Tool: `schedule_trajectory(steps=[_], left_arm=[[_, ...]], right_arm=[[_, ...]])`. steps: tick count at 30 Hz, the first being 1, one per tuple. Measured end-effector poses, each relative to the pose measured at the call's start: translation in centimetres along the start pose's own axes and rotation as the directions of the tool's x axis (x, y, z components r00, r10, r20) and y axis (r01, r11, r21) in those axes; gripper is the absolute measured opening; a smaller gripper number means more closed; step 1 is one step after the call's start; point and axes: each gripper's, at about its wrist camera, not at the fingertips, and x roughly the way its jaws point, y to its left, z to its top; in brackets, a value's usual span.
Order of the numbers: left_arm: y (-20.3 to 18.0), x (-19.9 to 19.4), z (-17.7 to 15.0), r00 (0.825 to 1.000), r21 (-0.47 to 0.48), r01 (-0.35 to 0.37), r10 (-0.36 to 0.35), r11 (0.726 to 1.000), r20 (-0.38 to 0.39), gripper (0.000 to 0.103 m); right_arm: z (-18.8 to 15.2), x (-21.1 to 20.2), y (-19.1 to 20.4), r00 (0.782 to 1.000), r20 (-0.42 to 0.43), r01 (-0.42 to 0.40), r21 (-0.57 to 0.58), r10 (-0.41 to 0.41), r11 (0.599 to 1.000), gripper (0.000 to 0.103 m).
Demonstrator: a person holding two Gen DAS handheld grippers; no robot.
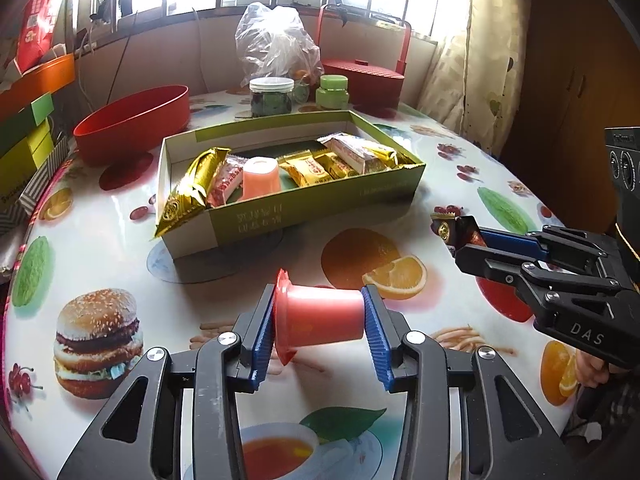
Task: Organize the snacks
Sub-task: 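Lift the jelly cup and rotate it in the left tool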
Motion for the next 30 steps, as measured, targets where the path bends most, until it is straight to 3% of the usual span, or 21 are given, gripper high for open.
schedule_trajectory(steps=[3, 6, 17, 20, 24, 30], left_arm=[[0.1, -0.4, 0.3, 1.0, -0.001, 0.002, -0.002, 1.0, 0.015, 0.043], [0.2, -1.0, 0.8, 0.999, 0.004, 0.007, -0.007, 1.0, 0.038, 0.033], [1.8, -1.2, 0.2, 0.999, -0.036, 0.03, -0.029, 0.999, 0.021, 0.033], [2.1, -1.1, -0.3, 1.0, -0.056, 0.018, -0.018, 0.998, 0.0, 0.038], [2.3, -1.1, -1.5, 0.997, -0.112, 0.062, -0.066, 0.992, -0.03, 0.039], [2.8, -1.5, -2.3, 0.997, -0.137, 0.057, -0.064, 0.989, -0.044, 0.04]], right_arm=[[0.4, -0.2, 0.0, 1.0, 0.009, 0.009, -0.003, -0.009, 1.0, 0.022], [0.9, -0.6, 0.1, 1.0, 0.024, 0.015, -0.011, -0.015, 1.0, 0.022], [2.4, -1.6, 0.8, 0.997, 0.062, 0.05, -0.035, -0.048, 0.998, 0.022], [2.6, -1.5, 1.1, 0.998, 0.062, 0.033, -0.041, -0.03, 0.999, 0.022], [2.1, 0.3, 2.2, 1.0, 0.006, -0.029, -0.064, 0.029, 0.998, 0.022], [1.5, 3.9, 4.7, 0.993, -0.098, -0.08, -0.131, 0.067, 0.988, 0.023]])
